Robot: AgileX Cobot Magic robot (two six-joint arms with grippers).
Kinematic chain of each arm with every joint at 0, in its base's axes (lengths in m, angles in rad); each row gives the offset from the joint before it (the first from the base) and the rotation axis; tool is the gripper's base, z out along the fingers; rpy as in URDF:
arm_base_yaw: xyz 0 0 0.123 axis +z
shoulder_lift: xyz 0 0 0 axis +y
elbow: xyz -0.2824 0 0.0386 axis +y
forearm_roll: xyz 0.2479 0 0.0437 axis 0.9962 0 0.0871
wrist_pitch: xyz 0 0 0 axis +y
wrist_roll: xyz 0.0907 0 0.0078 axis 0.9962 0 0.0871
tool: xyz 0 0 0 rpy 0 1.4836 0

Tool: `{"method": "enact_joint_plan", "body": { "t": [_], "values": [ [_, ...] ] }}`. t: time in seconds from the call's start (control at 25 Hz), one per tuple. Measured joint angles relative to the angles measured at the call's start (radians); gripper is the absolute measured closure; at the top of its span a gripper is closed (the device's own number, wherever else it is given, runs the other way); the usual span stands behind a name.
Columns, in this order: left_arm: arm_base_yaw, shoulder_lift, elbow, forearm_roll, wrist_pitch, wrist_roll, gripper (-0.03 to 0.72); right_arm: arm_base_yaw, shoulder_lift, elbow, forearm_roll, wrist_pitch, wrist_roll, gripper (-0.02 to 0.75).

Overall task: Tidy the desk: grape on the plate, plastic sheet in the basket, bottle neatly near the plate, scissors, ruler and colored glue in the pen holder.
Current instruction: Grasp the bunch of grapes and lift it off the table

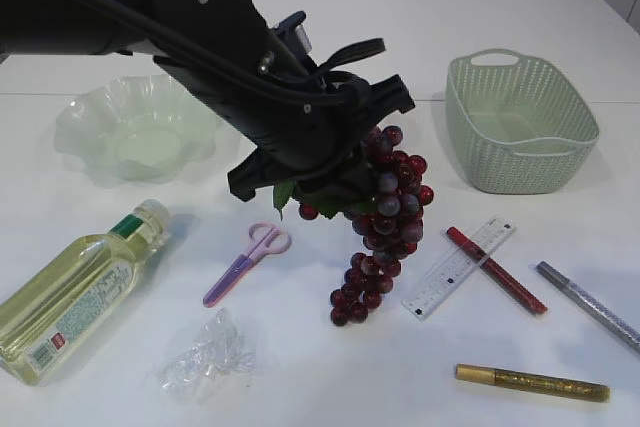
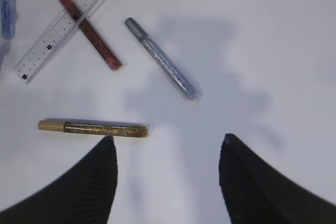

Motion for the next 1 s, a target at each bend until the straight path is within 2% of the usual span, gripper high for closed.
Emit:
{"method": "enact_joint_plan", "body": {
  "t": [0.48, 0.6, 0.84, 1.0],
  "values": [
    [0.0, -0.135, 0.001, 0.008, -0.077, 0.0, 0.672, 0.0, 0.0, 0.0, 0.0, 0.0, 0.0, 0.253],
    [0.02, -0.174, 0.001, 0.025, -0.122, 0.0, 0.673, 0.0, 0.0, 0.0, 0.0, 0.0, 0.0, 0.253],
    [0.124, -0.232, 0.001, 0.046, -0.147, 0.0, 0.673, 0.0, 0.0, 0.0, 0.0, 0.0, 0.0, 0.253],
    [0.233, -0.256, 0.001, 0.057, -0.153, 0.0, 0.673, 0.0, 0.0, 0.0, 0.0, 0.0, 0.0, 0.253]
  ]
}}
